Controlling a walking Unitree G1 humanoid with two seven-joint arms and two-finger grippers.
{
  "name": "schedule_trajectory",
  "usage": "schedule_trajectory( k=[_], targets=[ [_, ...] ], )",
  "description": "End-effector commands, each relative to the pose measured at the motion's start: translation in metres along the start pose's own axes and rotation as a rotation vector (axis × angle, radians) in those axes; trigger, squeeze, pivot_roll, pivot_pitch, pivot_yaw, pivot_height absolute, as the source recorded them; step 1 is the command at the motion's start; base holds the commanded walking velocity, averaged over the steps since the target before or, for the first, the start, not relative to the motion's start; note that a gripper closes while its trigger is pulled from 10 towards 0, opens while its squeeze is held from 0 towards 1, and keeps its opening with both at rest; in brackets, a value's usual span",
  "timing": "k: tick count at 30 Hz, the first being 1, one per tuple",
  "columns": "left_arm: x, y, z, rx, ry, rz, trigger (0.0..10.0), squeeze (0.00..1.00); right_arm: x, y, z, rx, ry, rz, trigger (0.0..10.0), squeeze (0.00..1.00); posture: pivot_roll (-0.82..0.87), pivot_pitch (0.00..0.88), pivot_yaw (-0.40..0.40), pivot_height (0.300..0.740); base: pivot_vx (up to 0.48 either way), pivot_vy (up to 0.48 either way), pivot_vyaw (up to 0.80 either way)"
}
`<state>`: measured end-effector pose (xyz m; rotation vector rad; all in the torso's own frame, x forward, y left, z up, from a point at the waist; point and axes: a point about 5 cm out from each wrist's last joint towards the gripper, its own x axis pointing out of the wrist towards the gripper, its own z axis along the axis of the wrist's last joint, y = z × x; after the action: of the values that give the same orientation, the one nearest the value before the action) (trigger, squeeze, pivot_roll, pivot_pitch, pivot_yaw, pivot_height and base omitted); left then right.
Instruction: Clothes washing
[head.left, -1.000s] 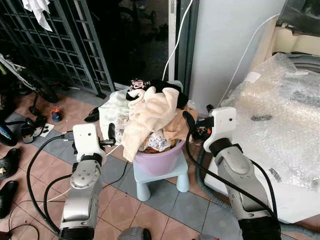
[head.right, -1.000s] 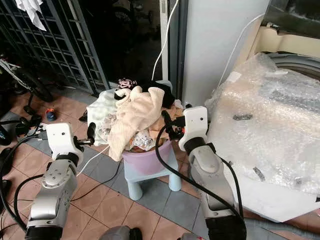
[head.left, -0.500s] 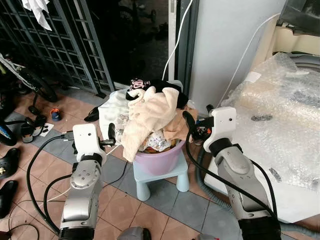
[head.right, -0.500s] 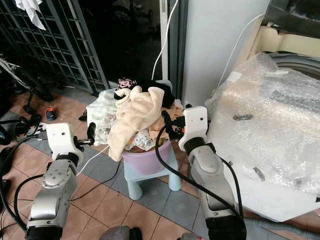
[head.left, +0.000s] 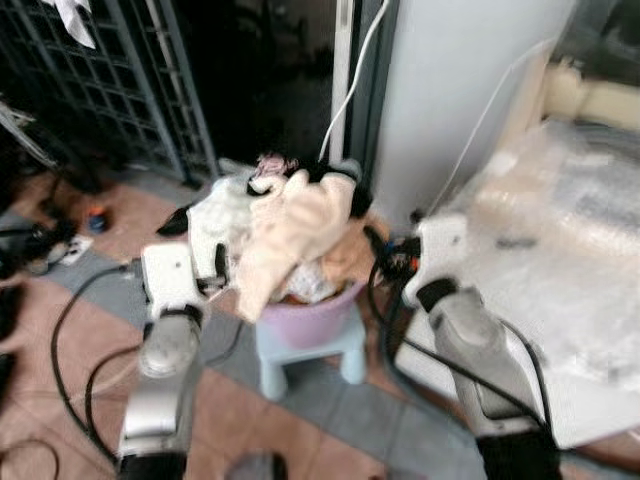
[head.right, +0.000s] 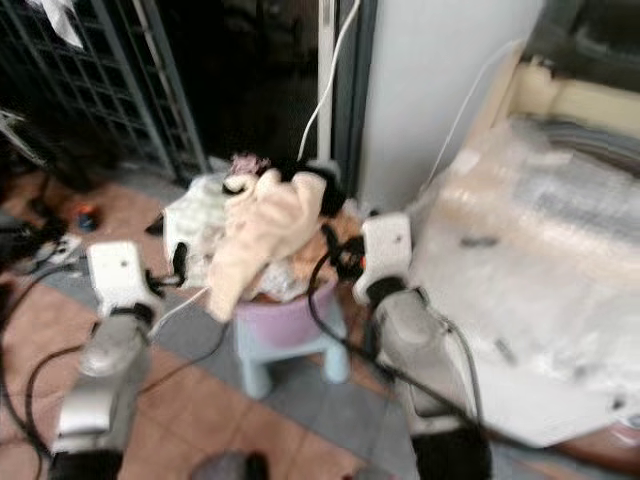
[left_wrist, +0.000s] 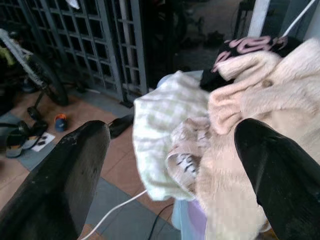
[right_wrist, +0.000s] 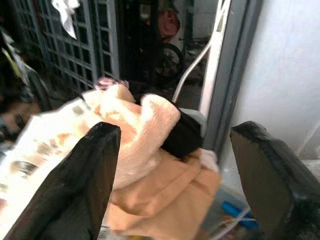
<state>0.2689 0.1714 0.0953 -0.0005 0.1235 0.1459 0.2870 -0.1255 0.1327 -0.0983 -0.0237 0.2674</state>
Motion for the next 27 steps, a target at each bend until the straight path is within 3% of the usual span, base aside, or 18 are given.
schedule_trajectory(
  k=[1, 2, 4, 6, 10, 14, 15, 16, 17, 20, 27],
  targets=[
    [0.001, 0.008, -0.002, 0.02, 0.01, 0.031, 10.0, 0.0, 0.001, 0.0, -0.009, -0.073, 0.051, -0.023, 10.0, 0.0, -0.03, 0.04, 0.054, 0.74, 0.0, 0.0, 0.0],
    [0.001, 0.008, -0.003, 0.021, 0.011, 0.031, 10.0, 0.0, 0.001, 0.0, -0.01, -0.1, 0.061, -0.033, 10.0, 0.0, -0.03, 0.04, 0.054, 0.74, 0.0, 0.0, 0.0],
    [0.0, 0.008, -0.003, 0.014, 0.012, 0.052, 10.0, 0.0, 0.001, -0.001, -0.009, -0.023, 0.04, -0.07, 10.0, 0.0, -0.03, 0.041, 0.055, 0.74, 0.0, 0.0, 0.0],
    [-0.001, 0.007, -0.004, 0.014, 0.0, 0.063, 10.0, 0.0, 0.002, -0.004, -0.006, -0.069, 0.004, -0.081, 10.0, 0.0, -0.03, 0.041, 0.055, 0.74, 0.0, 0.0, 0.0],
    [-0.003, 0.004, -0.004, 0.001, 0.003, 0.03, 10.0, 0.0, -0.003, 0.004, -0.009, 0.055, 0.025, 0.052, 10.0, 0.0, -0.03, 0.04, 0.053, 0.74, 0.0, 0.0, 0.0],
    [-0.004, 0.004, -0.004, -0.002, -0.004, 0.019, 10.0, 0.0, -0.001, 0.006, -0.016, -0.016, 0.062, 0.024, 10.0, 0.0, -0.02, 0.035, 0.047, 0.74, 0.0, 0.0, 0.0],
    [-0.004, 0.005, -0.004, 0.0, -0.004, 0.023, 10.0, 0.0, -0.001, 0.01, -0.021, 0.089, 0.101, 0.021, 10.0, 0.0, -0.02, 0.034, 0.047, 0.74, 0.24, 0.0, 0.0],
    [-0.004, 0.005, -0.004, -0.001, -0.004, 0.025, 10.0, 0.0, -0.001, 0.012, -0.023, 0.104, 0.115, 0.028, 10.0, 0.0, -0.02, 0.034, 0.045, 0.74, 0.277, 0.0, 0.0],
    [-0.004, 0.005, -0.004, -0.001, -0.004, 0.025, 10.0, 0.0, 0.0, 0.013, -0.024, 0.108, 0.123, 0.034, 10.0, 0.0, -0.02, 0.034, 0.045, 0.74, 0.277, 0.0, 0.0],
    [-0.004, 0.006, -0.004, 0.004, -0.003, 0.024, 10.0, 0.0, 0.0, 0.018, -0.032, 0.007, 0.18, 0.085, 10.0, 0.0, -0.02, 0.033, 0.047, 0.74, 0.343, 0.0, 0.0],
    [-0.003, 0.005, -0.004, 0.01, 0.0, 0.016, 10.0, 0.0, -0.004, 0.024, -0.03, 0.04, 0.157, 0.151, 10.0, 0.0, -0.02, 0.036, 0.055, 0.74, 0.348, 0.0, 0.43]
  ],
)
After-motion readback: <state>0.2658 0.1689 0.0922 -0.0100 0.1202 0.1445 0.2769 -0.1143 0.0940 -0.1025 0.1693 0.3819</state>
